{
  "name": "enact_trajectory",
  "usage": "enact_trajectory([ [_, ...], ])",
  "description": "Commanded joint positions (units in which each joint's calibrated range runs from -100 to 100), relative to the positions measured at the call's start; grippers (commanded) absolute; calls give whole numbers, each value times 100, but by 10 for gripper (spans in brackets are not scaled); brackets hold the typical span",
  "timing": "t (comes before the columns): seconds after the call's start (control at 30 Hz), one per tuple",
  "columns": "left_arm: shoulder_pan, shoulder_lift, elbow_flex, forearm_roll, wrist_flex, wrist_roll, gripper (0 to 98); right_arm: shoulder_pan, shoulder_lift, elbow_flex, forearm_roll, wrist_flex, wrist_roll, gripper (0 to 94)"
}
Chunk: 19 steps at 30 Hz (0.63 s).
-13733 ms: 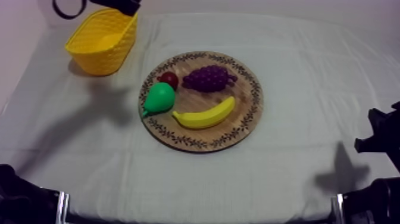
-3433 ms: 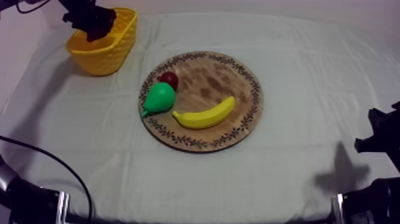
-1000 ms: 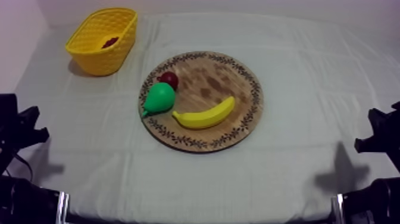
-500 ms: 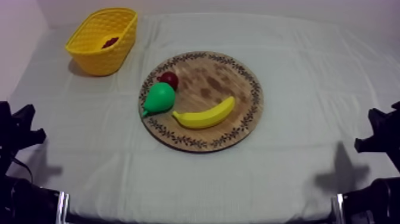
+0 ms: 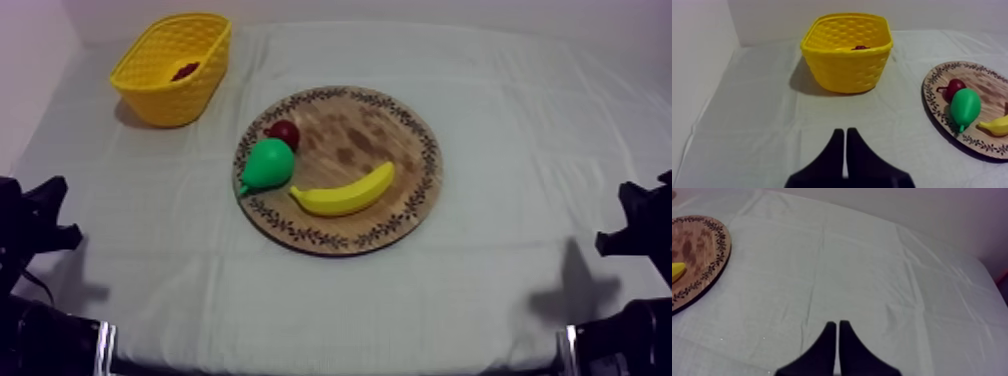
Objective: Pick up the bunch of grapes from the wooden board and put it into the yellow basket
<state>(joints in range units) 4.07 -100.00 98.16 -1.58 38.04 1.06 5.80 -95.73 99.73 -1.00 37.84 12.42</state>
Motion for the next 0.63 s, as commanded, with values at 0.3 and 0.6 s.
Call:
enact_trajectory([
  [0.3, 9, 0, -6, 26, 12, -29, 0, 2, -2, 4, 0, -2, 1, 2],
  [0.6, 9, 0, -6, 20, 13, 42, 0, 2, -2, 4, 0, -2, 1, 2],
])
